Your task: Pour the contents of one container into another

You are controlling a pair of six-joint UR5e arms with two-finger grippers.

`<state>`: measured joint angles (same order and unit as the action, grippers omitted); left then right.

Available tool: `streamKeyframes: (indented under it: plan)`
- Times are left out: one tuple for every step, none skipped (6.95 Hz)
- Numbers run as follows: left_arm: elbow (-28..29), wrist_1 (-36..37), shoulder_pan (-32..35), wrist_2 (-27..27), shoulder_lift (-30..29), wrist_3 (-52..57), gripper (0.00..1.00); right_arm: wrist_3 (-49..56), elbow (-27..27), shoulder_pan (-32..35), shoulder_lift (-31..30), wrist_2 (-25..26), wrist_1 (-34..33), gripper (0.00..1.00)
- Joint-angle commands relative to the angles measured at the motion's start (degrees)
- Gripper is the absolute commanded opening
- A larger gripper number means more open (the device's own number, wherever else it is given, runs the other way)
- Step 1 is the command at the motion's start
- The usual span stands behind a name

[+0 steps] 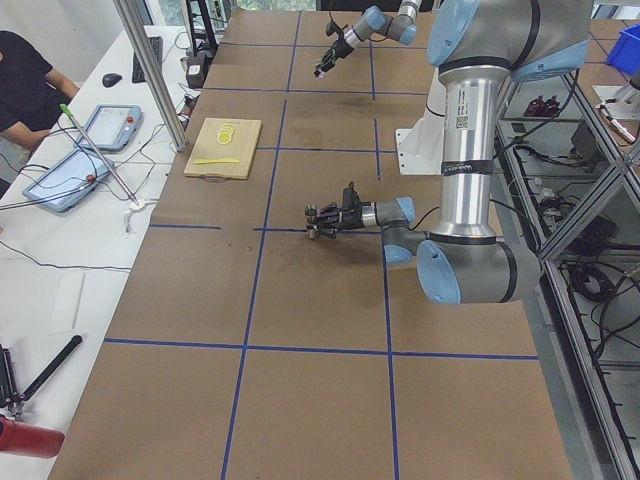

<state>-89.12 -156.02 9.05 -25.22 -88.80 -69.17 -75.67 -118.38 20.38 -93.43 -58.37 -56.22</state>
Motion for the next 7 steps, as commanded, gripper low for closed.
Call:
streamKeyframes:
  plan:
    - [0.27,-0.07,0.0,0.0,0.03,-0.09,0.32,0.0,0.08,-0.86,0.01,0.98,-0.12,0.0]
    - [0.27,-0.16,0.0,0.0,0.03,-0.09,0.35,0.0,0.16,-1.82,0.01,2.63,-0.38,0.0]
    - [0.27,-0.25,0.0,0.0,0.03,-0.09,0.39,0.0,0.51,-2.35,0.01,3.52,-0.47,0.0]
    - [0.27,-0.33,0.0,-0.09,0.03,-0.09,0.46,0.0,0.52,-2.36,0.01,3.61,-0.47,0.0]
    - [0.18,-0.42,0.0,-0.09,0.03,-0.09,0.64,0.0,0.6,-2.36,0.01,3.7,-0.47,0.0]
    - [0.01,-0.42,0.0,-0.09,0.03,-0.09,0.77,0.0,0.87,-2.36,-0.08,3.88,-0.56,0.0]
    - [-0.08,-0.42,0.0,-0.09,0.03,-0.18,1.0,0.0,1.56,-2.36,-0.08,3.96,-0.56,0.0]
